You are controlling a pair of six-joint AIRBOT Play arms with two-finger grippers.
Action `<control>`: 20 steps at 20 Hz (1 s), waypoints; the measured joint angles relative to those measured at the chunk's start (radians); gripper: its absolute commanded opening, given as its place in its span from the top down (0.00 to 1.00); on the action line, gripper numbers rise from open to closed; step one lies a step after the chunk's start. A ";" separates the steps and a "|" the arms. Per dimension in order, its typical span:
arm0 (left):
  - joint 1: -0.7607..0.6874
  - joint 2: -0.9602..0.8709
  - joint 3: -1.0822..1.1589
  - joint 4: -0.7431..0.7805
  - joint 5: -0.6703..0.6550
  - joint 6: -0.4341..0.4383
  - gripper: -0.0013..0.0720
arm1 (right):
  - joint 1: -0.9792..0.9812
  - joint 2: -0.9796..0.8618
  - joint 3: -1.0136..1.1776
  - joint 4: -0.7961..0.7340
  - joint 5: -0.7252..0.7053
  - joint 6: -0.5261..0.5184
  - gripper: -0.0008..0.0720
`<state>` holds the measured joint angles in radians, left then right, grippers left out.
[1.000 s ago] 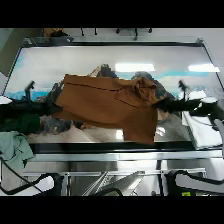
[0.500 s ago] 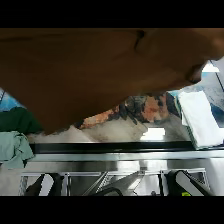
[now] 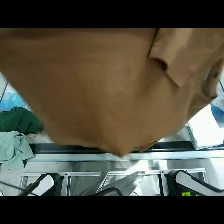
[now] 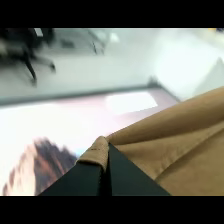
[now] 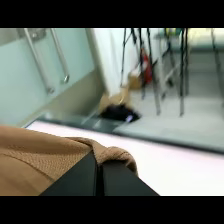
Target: Fold the shirts.
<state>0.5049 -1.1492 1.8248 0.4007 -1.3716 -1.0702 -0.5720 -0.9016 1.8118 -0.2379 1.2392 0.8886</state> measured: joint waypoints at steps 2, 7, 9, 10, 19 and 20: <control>-0.113 -0.130 -0.075 0.098 0.030 0.028 0.97 | 0.077 -0.101 -0.093 -0.048 -0.013 -0.018 0.96; -0.294 -0.522 -0.097 0.313 0.138 0.050 0.97 | 0.276 -0.419 -0.226 -0.203 -0.191 -0.053 0.96; -0.318 -0.671 -0.018 0.358 0.156 0.018 0.97 | 0.309 -0.542 -0.211 -0.224 -0.270 -0.061 0.96; -0.325 -0.731 0.029 0.372 0.160 0.003 0.97 | 0.318 -0.595 -0.190 -0.228 -0.297 -0.064 0.96; -0.344 -0.904 0.189 0.484 0.136 -0.099 0.97 | 0.332 -0.748 -0.072 -0.433 -0.273 -0.005 0.96; -0.345 -0.905 0.174 0.510 0.132 -0.104 0.97 | 0.333 -0.750 -0.072 -0.484 -0.250 0.012 0.96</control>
<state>0.1600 -2.0541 1.9984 0.9108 -1.2392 -1.1744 -0.2386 -1.6512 1.7397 -0.7223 0.9890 0.9005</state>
